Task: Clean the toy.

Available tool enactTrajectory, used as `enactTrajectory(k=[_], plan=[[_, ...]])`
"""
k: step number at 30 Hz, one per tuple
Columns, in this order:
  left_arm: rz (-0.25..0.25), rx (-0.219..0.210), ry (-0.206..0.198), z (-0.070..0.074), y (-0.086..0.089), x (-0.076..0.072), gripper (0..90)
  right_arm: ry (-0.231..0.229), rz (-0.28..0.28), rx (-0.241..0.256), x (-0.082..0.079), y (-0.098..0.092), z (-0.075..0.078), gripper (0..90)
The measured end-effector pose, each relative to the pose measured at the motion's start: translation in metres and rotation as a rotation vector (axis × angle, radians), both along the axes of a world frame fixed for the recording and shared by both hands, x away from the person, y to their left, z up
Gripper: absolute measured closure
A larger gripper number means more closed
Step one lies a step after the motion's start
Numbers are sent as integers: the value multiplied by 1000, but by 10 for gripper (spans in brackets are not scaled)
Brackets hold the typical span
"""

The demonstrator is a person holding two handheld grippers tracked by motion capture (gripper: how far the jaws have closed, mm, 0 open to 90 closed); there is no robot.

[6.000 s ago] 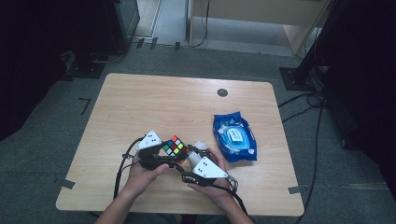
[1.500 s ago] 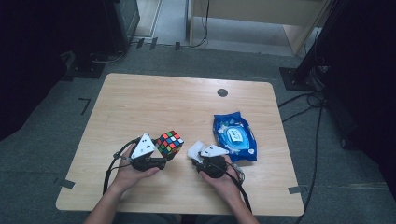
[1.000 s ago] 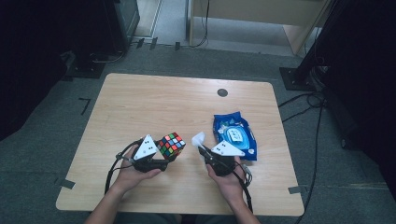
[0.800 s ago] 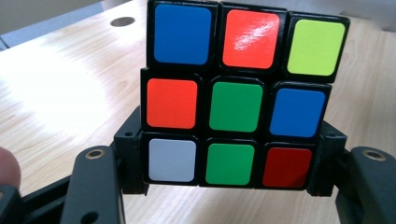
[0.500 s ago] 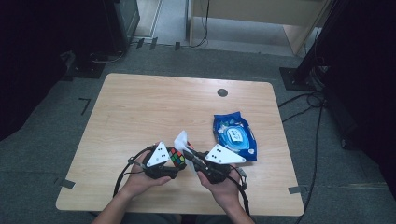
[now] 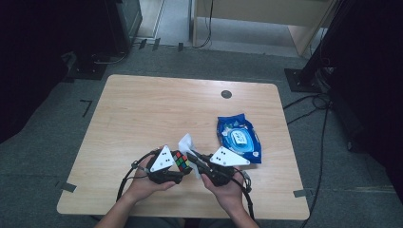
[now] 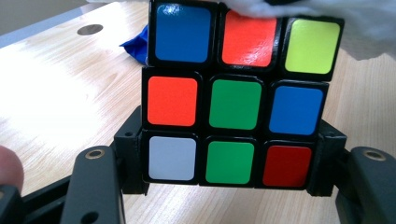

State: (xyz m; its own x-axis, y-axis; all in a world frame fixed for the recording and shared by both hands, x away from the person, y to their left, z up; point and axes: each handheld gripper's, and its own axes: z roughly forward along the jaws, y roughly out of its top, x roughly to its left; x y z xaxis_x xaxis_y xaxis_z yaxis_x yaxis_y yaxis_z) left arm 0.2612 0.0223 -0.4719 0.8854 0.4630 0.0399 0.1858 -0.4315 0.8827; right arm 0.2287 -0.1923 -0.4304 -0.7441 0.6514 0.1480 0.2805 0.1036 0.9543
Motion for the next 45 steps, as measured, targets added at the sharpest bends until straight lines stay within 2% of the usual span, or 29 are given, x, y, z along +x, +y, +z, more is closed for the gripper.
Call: enactTrajectory(k=[10,16,18,22,26,28,29,30,32,33,36,40,43,45], plan=[[-12,5,-25,2,1,-2,340,29,-14,24,5,-7,-4,858],[-8,14,-29,2,0,-3,340,42,-38,23,10,-12,-11,854],[-12,6,-30,3,0,-3,340,49,-62,9,12,-14,-14,855],[-17,6,-40,5,1,-4,340,82,-84,26,18,-21,-20,855],[-20,2,-40,5,2,-4,340,110,-117,-10,24,-25,-27,857],[-25,-42,-32,8,5,-4,340,151,-136,-68,28,-27,-35,857],[-24,-53,-30,10,6,-3,340,155,-143,-86,30,-27,-38,857],[-21,-50,-33,11,7,-3,340,168,-155,-97,31,-28,-42,857],[-10,-32,-36,10,8,-2,340,174,-177,-84,32,-31,-43,858],[-4,-24,-36,8,9,-1,340,172,-183,-63,31,-32,-40,858],[8,-11,-31,5,9,1,340,126,-162,3,24,-34,-22,856],[4,-1,-38,4,5,-1,340,55,-72,81,7,-23,5,855],[-4,-4,-36,4,3,-3,340,23,-25,90,-1,-12,13,855],[-7,-9,-39,5,2,-3,340,19,-9,82,-4,-7,14,855]])
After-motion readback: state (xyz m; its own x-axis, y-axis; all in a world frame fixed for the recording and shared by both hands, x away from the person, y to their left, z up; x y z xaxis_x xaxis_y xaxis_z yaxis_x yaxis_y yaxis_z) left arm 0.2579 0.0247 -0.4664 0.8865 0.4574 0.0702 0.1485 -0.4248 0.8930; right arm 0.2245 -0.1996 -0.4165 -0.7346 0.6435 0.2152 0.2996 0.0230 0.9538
